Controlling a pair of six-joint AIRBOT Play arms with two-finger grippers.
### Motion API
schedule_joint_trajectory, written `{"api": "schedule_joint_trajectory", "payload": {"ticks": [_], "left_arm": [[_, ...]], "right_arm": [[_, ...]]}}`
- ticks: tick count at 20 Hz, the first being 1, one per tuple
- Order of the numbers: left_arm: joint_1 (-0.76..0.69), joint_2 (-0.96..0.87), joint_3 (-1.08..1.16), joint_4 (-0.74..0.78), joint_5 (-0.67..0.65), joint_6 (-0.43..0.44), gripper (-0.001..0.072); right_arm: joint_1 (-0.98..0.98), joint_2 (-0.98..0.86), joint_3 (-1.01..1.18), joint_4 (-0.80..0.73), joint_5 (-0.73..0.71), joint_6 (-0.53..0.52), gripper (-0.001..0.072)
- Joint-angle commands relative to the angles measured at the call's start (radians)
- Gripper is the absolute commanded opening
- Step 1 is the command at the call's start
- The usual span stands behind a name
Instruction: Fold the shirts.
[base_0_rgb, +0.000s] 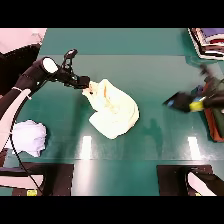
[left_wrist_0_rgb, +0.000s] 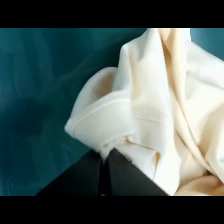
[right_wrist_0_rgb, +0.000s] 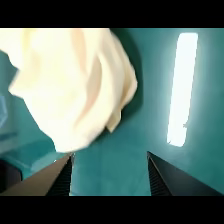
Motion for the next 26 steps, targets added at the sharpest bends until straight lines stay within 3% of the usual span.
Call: {"api": "schedule_joint_trajectory", "payload": {"ticks": [1,5,9,10,11,14,18,26], "left_arm": [[0.001,0.001,0.013,0.005,-0.004,0.0,0.0022],[0.001,0.001,0.013,0.005,-0.034,0.001,0.0022],[0.002,0.001,0.013,0.006,-0.036,0.006,0.0022],[0.002,0.001,0.013,0.006,-0.037,0.022,0.0022],[0.002,0.002,0.013,0.009,-0.038,0.026,0.0022],[0.002,0.041,0.017,0.072,-0.031,0.025,0.0022],[0.028,0.227,0.09,0.163,-0.028,0.026,0.0022],[0.034,0.679,0.344,0.169,-0.029,0.026,0.0022]], "right_arm": [[0.182,-0.041,-0.28,0.151,-0.281,-0.013,0.0508],[0.352,-0.216,-0.275,0.326,-0.536,-0.101,0.0505],[0.378,-0.357,-0.129,0.347,-0.542,-0.124,0.0423],[0.378,-0.376,-0.097,0.339,-0.537,-0.13,0.0271],[0.378,-0.385,-0.068,0.32,-0.537,-0.134,0.0023],[0.329,-0.349,0.016,0.243,-0.499,-0.134,0.0016],[0.146,-0.167,0.193,0.092,-0.318,-0.129,0.0016],[-0.096,0.167,0.575,0.065,-0.038,-0.129,0.0016]]}}
